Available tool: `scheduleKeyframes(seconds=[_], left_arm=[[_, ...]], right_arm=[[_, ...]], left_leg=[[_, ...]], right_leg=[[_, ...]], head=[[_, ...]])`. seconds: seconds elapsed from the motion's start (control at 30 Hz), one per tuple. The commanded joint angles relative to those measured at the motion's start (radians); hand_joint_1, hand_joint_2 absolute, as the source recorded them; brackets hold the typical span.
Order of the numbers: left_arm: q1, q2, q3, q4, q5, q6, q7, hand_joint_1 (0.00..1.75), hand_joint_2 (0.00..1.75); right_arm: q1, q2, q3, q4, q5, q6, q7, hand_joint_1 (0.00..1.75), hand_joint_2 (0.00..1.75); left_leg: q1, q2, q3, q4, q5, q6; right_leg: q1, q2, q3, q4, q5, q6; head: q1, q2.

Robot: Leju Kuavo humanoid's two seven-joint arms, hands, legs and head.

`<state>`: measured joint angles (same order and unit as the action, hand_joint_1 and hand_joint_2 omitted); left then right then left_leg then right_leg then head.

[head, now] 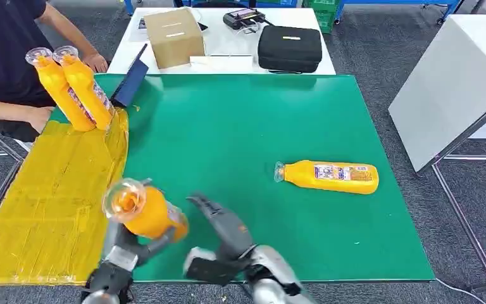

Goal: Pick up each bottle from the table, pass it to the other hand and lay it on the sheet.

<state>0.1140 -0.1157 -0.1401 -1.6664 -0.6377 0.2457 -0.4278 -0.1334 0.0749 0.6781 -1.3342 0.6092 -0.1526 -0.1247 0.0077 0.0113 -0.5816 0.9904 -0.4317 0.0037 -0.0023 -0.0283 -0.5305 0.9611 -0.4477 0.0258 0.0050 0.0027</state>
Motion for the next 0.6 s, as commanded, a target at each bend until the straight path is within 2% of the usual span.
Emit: scheduleKeyframes(seconds=[0.03, 0.07, 0.13, 0.17, 0.2, 0.23, 0.33, 0.4, 0.5, 0.6], left_arm=[[-0.156, 0.156, 0.267, 0.284, -0.646, 0.376, 0.214, 1.75, 1.75], [-0.167, 0.176, 0.28, 0.328, -0.681, 0.393, 0.225, 1.75, 1.75], [-0.169, 0.2, 0.314, 0.372, -0.933, 0.452, 0.329, 1.75, 1.75], [-0.152, 0.299, 0.249, 0.384, -0.933, 0.452, 0.41, 1.75, 1.75], [-0.177, 0.443, 0.042, 0.468, -0.933, 0.439, 0.654, 1.75, 1.75], [-0.215, 0.481, -0.081, 0.545, -0.933, 0.379, 0.78, 1.75, 1.75], [-0.237, 0.455, -0.062, 0.638, -0.933, 0.372, 0.749, 1.75, 1.75], [-0.246, 0.462, -0.089, 0.673, -0.933, 0.348, 0.762, 1.75, 1.75], [-0.235, 0.436, -0.053, 0.704, -0.933, 0.219, 0.629, 1.75, 1.75], [-0.23, 0.438, -0.044, 0.71, -0.933, 0.228, 0.62, 1.75, 1.75]], right_arm=[[0.153, -0.29, -0.409, -0.267, -0.087, 0.081, -0.081, 0.0, 1.75], [0.164, -0.302, -0.461, -0.274, -0.124, 0.106, -0.101, 0.0, 1.75], [0.167, -0.316, -0.516, -0.282, -0.155, 0.135, -0.127, 0.0, 1.75], [0.164, -0.318, -0.53, -0.285, -0.164, 0.148, -0.133, 0.0, 1.75], [0.153, -0.322, -0.532, -0.283, -0.168, 0.159, -0.137, 0.0, 1.75], [0.136, -0.315, -0.528, -0.274, -0.167, 0.168, -0.136, 0.0, 1.75], [0.12, -0.309, -0.505, -0.264, -0.148, 0.174, -0.133, 0.0, 1.75], [0.118, -0.303, -0.484, -0.262, -0.12, 0.159, -0.127, 0.0, 1.75], [0.1, -0.312, -0.469, -0.246, -0.116, 0.153, -0.122, 0.0, 1.75], [0.093, -0.314, -0.473, -0.238, -0.116, 0.154, -0.122, 0.0, 1.75]], left_leg=[[-0.001, -0.006, 0.002, -0.002, 0.002, 0.001], [-0.001, -0.008, 0.002, -0.003, 0.002, 0.001], [-0.002, -0.006, 0.003, -0.002, 0.002, 0.001], [-0.004, -0.005, 0.003, -0.002, 0.002, 0.001], [-0.004, -0.003, 0.002, -0.001, 0.001, 0.001], [-0.003, -0.002, 0.003, -0.001, 0.001, 0.001], [-0.004, -0.006, 0.002, -0.002, 0.003, 0.0], [-0.003, 0.0, 0.002, -0.002, 0.002, 0.001], [-0.003, -0.001, 0.001, -0.002, 0.002, 0.001], [-0.003, 0.002, 0.001, -0.001, 0.001, 0.001]], right_leg=[[-0.001, -0.004, 0.003, -0.002, 0.0, 0.001], [-0.001, -0.005, 0.005, -0.002, 0.0, 0.001], [-0.002, -0.003, 0.005, -0.001, 0.0, 0.001], [-0.002, -0.002, 0.004, -0.001, 0.0, 0.001], [-0.002, 0.0, 0.003, 0.0, 0.0, 0.001], [-0.002, 0.001, 0.003, 0.0, 0.0, 0.0], [-0.003, -0.003, 0.002, 0.0, 0.0, 0.0], [-0.002, 0.001, 0.0, 0.0, 0.0, 0.0], [-0.002, 0.0, 0.001, 0.001, 0.0, 0.001], [-0.002, 0.003, 0.001, 0.001, 0.0, 0.001]], head=[[0.0, 0.0], [0.0, 0.0], [0.0, 0.0], [0.0, 0.0], [0.0, 0.0], [0.0, 0.0], [0.001, 0.0], [-0.001, 0.0], [0.0, 0.0], [0.0, 0.0]])
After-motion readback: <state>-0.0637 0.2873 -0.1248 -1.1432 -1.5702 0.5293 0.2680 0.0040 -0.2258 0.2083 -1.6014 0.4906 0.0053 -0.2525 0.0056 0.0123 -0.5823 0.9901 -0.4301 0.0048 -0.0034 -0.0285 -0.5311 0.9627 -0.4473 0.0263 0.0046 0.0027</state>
